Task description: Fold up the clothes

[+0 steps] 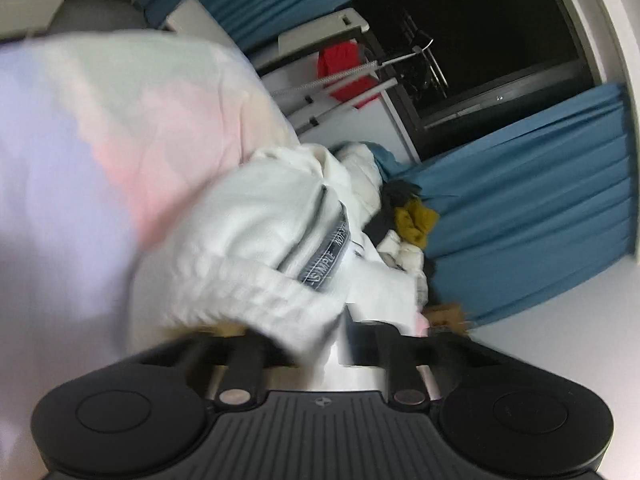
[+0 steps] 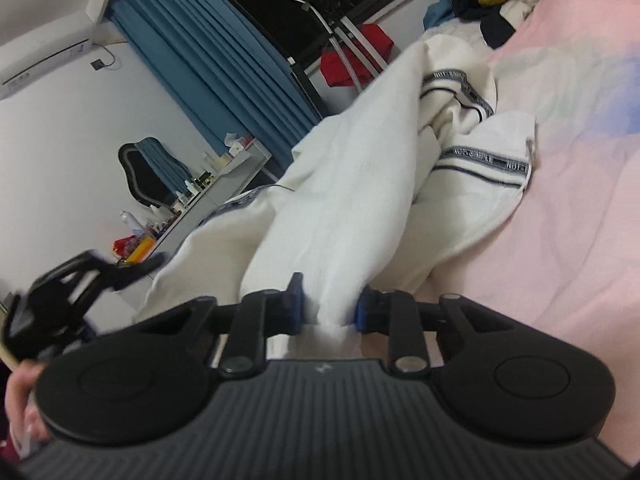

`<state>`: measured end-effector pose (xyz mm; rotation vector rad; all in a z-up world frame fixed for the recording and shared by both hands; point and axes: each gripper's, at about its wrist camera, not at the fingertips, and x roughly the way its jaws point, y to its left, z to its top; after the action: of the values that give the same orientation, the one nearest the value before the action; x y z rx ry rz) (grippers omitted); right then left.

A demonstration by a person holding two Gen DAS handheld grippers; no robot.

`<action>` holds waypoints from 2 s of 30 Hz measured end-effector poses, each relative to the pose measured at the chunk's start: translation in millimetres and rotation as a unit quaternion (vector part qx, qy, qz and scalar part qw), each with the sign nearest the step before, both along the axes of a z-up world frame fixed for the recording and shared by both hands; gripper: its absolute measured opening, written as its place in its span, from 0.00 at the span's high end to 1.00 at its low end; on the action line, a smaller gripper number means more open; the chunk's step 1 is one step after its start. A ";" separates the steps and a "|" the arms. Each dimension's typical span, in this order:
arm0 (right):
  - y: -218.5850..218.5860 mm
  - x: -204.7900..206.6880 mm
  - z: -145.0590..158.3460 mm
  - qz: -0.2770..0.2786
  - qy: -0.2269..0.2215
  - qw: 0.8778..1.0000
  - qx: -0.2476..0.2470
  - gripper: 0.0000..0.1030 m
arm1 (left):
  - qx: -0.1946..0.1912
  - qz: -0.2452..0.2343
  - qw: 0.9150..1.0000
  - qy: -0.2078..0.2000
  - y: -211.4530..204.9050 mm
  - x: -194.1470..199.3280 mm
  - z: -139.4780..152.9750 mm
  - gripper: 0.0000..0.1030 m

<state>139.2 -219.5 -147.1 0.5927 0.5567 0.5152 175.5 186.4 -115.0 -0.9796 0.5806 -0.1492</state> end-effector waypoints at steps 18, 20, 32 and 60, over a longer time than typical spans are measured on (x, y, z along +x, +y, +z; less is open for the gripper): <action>171.2 -59.6 29.6 0.168 0.017 0.985 0.034 0.87 | 0.092 0.186 0.976 -0.071 96.5 11.9 73.0 0.91; 192.4 -49.2 17.8 0.176 0.025 0.984 0.020 0.88 | 0.116 0.181 0.975 -0.052 102.9 19.6 58.9 0.90; 177.9 -48.3 19.6 0.188 0.009 0.980 -0.058 0.76 | 0.196 0.136 0.971 -0.003 93.4 22.5 45.1 0.62; -79.3 -72.0 85.8 -0.157 -0.054 0.971 -0.170 0.20 | 0.477 -0.127 0.856 -0.155 -287.1 26.3 79.5 0.16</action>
<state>67.3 -298.8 -61.3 0.3139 0.4250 0.1449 201.9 -100.7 -35.5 0.1011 0.3977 -0.2176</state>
